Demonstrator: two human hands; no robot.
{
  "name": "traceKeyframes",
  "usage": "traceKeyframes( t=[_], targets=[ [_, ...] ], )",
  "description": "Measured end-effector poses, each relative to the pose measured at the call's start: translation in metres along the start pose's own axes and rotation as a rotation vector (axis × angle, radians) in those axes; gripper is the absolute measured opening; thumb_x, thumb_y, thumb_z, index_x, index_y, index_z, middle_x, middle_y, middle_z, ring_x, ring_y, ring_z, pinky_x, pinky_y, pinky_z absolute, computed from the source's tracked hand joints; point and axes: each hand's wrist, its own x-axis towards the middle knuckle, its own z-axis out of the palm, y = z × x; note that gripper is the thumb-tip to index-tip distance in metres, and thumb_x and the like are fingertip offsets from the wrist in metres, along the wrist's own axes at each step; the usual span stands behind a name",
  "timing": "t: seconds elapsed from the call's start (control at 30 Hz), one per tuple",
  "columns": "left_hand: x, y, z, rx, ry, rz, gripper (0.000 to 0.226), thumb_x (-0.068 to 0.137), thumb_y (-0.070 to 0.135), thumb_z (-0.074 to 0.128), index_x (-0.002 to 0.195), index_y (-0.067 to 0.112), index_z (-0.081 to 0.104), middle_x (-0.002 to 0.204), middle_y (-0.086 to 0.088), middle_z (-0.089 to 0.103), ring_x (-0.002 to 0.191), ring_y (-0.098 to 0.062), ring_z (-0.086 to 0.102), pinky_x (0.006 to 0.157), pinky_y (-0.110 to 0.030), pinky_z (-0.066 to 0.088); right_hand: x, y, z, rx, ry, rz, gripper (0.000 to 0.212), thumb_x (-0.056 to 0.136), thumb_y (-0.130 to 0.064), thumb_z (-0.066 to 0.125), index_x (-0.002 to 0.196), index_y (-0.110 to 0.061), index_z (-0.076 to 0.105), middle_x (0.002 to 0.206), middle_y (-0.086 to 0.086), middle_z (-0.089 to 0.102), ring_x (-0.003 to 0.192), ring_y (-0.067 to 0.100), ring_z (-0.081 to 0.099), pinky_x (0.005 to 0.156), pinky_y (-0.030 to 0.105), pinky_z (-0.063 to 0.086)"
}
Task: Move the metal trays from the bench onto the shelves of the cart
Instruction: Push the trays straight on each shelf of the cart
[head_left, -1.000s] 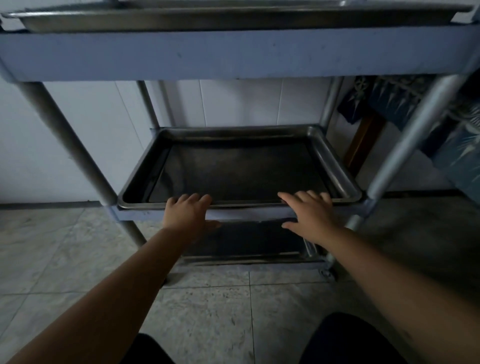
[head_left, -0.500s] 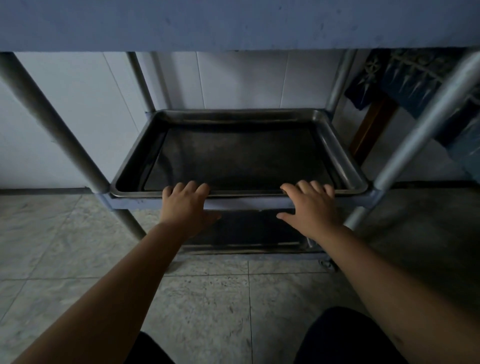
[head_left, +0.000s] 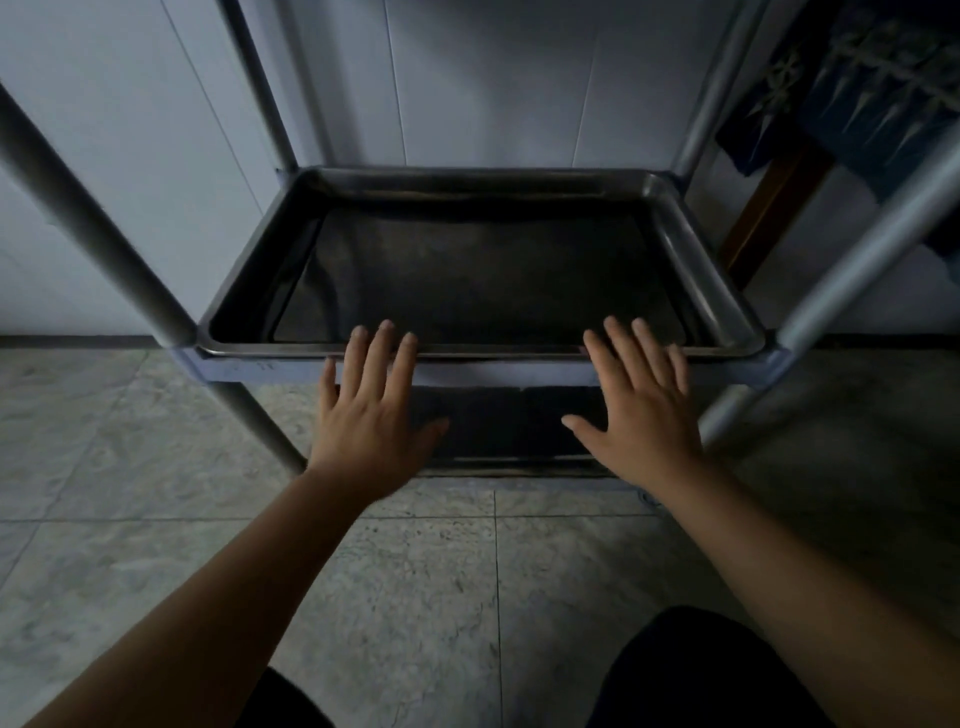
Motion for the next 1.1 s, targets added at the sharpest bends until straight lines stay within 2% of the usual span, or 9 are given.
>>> traceKeyframes(
  t=[0.07,0.13,0.2,0.37,0.6,0.7,0.83,0.93,1.1],
  targets=[
    [-0.023,-0.004,0.020,-0.014,-0.036,0.066,0.097,0.088,0.075,0.032,0.159,0.026,-0.013,0.166,-0.007,-0.026,0.151,-0.025,-0.024,0.119,-0.056,0.000,-0.016,-0.002,0.013,0.008,0.022,-0.089,0.101,0.079,-0.059,0.058,0.157,-0.024,0.006,0.166,0.008,-0.002,0.152,0.029,-0.004,0.118,0.047,-0.005],
    [-0.045,-0.011,0.047,0.025,-0.212,0.156,0.096,0.089,0.076,0.026,0.155,0.026,-0.022,0.162,-0.006,-0.033,0.150,-0.023,-0.027,0.122,-0.060,0.008,-0.040,-0.005,0.035,-0.001,-0.017,-0.308,0.098,0.079,-0.056,0.057,0.157,-0.027,0.005,0.166,0.005,-0.007,0.152,0.029,-0.004,0.120,0.047,-0.007],
    [-0.056,-0.021,0.079,0.020,-0.424,0.126,0.097,0.087,0.079,0.022,0.149,0.027,-0.031,0.159,-0.005,-0.038,0.146,-0.024,-0.034,0.122,-0.059,0.000,-0.061,-0.010,0.062,0.000,-0.182,-0.426,0.095,0.078,-0.057,0.056,0.157,-0.030,0.009,0.166,0.002,-0.005,0.152,0.025,-0.004,0.120,0.047,-0.005],
    [-0.037,-0.040,0.155,0.007,-0.580,0.108,0.095,0.088,0.078,0.030,0.148,0.027,-0.023,0.164,-0.003,-0.022,0.145,-0.020,-0.024,0.118,-0.053,-0.001,-0.059,-0.003,0.145,0.096,-0.635,-0.116,0.104,0.079,-0.069,0.054,0.154,-0.035,-0.008,0.159,-0.004,-0.026,0.150,0.020,-0.017,0.118,0.050,-0.002],
    [-0.030,-0.056,0.254,0.012,-0.634,0.042,0.099,0.087,0.077,0.037,0.156,0.026,-0.014,0.167,-0.008,-0.017,0.148,-0.027,-0.020,0.118,-0.054,0.000,-0.051,-0.001,0.240,0.060,-0.777,0.129,0.107,0.078,-0.070,0.059,0.156,-0.029,0.000,0.166,0.004,-0.010,0.151,0.026,-0.008,0.118,0.053,0.007],
    [-0.040,-0.058,0.277,0.000,-0.561,0.007,0.098,0.085,0.078,0.040,0.158,0.030,-0.004,0.169,-0.009,-0.002,0.153,-0.034,-0.006,0.119,-0.056,0.003,-0.062,-0.009,0.266,0.001,-0.735,0.134,0.104,0.074,-0.072,0.059,0.155,-0.029,0.011,0.165,0.006,0.012,0.149,0.030,0.013,0.116,0.053,0.011],
    [-0.040,-0.060,0.283,0.043,-0.435,0.026,0.088,0.082,0.072,0.049,0.153,0.027,0.022,0.155,-0.012,0.037,0.140,-0.038,0.034,0.112,-0.059,0.023,-0.070,-0.009,0.282,-0.086,-0.500,0.063,0.093,0.067,-0.073,0.061,0.144,-0.028,0.037,0.132,0.010,0.054,0.116,0.035,0.049,0.098,0.047,0.032],
    [-0.038,-0.071,0.282,0.067,-0.359,0.092,0.084,0.080,0.069,0.054,0.148,0.025,0.030,0.138,-0.010,0.053,0.123,-0.035,0.051,0.106,-0.053,0.034,-0.073,-0.009,0.287,-0.092,-0.411,0.061,0.090,0.066,-0.071,0.065,0.140,-0.024,0.042,0.122,0.014,0.058,0.109,0.036,0.052,0.092,0.047,0.035],
    [-0.038,-0.084,0.279,0.061,-0.350,0.122,0.085,0.081,0.067,0.057,0.150,0.024,0.031,0.135,-0.008,0.055,0.122,-0.032,0.052,0.105,-0.050,0.036,-0.070,-0.016,0.284,-0.066,-0.473,0.084,0.089,0.067,-0.072,0.063,0.140,-0.024,0.042,0.123,0.011,0.055,0.113,0.035,0.048,0.092,0.046,0.030]
  ],
)
